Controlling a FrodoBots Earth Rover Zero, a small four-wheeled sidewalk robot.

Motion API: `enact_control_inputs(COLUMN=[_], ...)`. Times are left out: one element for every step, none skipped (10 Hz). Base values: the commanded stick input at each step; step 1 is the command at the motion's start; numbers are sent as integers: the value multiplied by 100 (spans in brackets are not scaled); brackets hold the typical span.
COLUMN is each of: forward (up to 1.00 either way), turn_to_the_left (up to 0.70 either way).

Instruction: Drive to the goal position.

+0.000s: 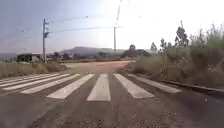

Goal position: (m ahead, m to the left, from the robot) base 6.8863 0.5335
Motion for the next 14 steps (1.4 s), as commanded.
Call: enact_control_inputs(forward=[100, 100, 100, 100, 100, 100, 100, 100, 100, 100, 100, 100, 100, 100], turn_to_the_left=[0, 0, 0, 0, 0, 0, 0, 0, 0, 0, 0, 0, 0, 0])
